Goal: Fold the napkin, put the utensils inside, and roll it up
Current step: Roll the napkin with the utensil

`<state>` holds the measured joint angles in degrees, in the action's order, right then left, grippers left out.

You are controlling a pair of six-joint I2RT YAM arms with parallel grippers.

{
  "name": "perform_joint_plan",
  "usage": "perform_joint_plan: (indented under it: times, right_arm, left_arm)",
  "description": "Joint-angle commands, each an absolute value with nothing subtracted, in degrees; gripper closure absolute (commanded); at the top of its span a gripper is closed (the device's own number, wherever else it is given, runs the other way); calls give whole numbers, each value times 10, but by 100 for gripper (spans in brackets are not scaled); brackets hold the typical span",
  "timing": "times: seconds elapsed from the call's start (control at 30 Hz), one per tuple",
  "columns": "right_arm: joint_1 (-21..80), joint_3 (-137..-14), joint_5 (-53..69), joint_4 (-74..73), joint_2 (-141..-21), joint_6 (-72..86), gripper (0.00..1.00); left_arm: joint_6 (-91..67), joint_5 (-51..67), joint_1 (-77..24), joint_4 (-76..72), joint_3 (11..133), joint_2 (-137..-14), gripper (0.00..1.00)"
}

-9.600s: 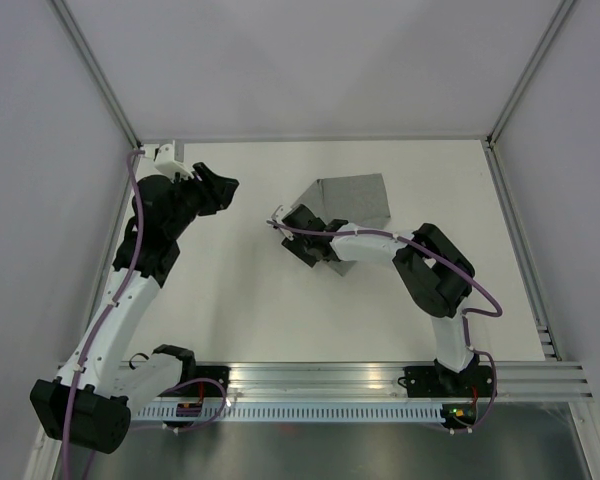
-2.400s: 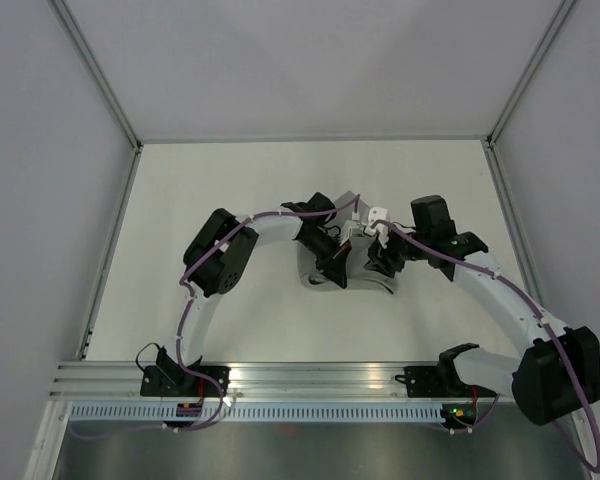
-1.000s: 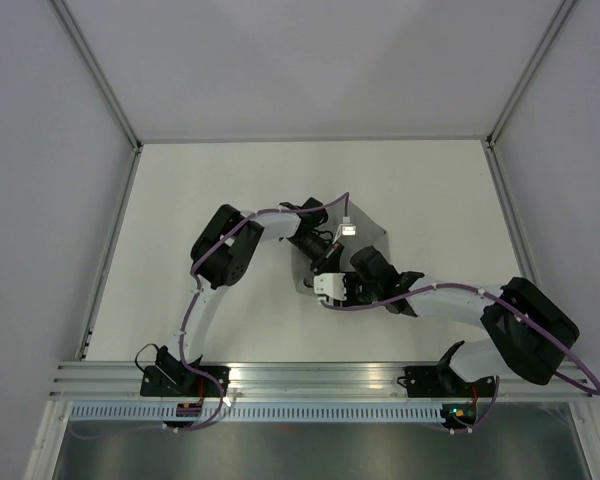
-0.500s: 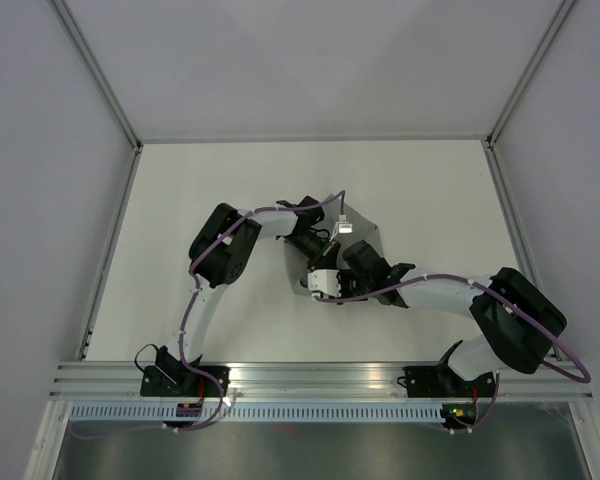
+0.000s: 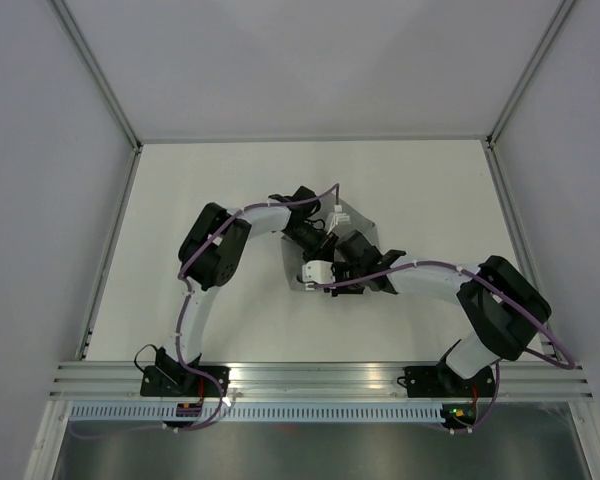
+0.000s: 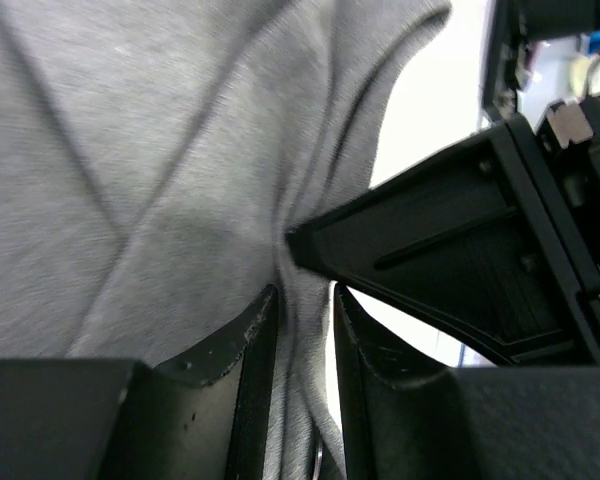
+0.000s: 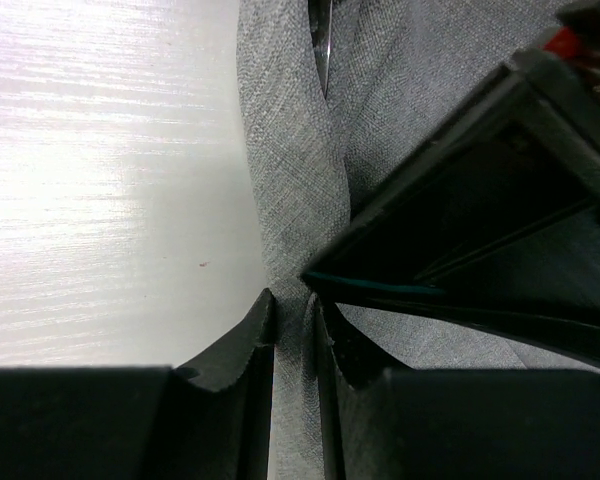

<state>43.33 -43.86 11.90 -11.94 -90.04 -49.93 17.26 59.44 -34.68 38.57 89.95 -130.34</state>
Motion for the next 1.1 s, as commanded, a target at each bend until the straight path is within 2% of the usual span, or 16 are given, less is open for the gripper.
perform_joint_plan:
  times: [0.0,0.17,0.3,0.4,0.47,0.63,0.87,0.97,1.07]
  right_arm:
    - [439,-431,171,-204,-945,-484,100]
    - [434,-447,192,-234,-957,-483,99]
    - [419,-476,218,-266,-972,-488,99]
    - [405,-502,241,-300,-991,-497,100]
    - [396,-516,250,-329,-1007,-503,100]
    - [374,-583,305,-425,-1055,-532,99]
    - [337,-696,366,-547,-1152,-576,99]
    - [321,-749,387,-604,-1197,-594,100]
    - [310,-798,391,-648,-1239,-600,100]
  left_arm:
    - [123,564,-328,316,900,-1270,64]
    - [84,557,-305,278,876,-1245,63]
    - [20,542,-282,193,839,-1193,63]
    - [-69,501,-252,59,782,-1131,64]
    - [-165,491,-218,-83,725,-1097,64]
    - [-265,322,-172,-222,637,-987,64]
    - [-262,72,-170,-386,451,-759,64]
    - [-247,25,-178,-463,382,-671,63]
    - [-169,19,-218,-448,377,-630,63]
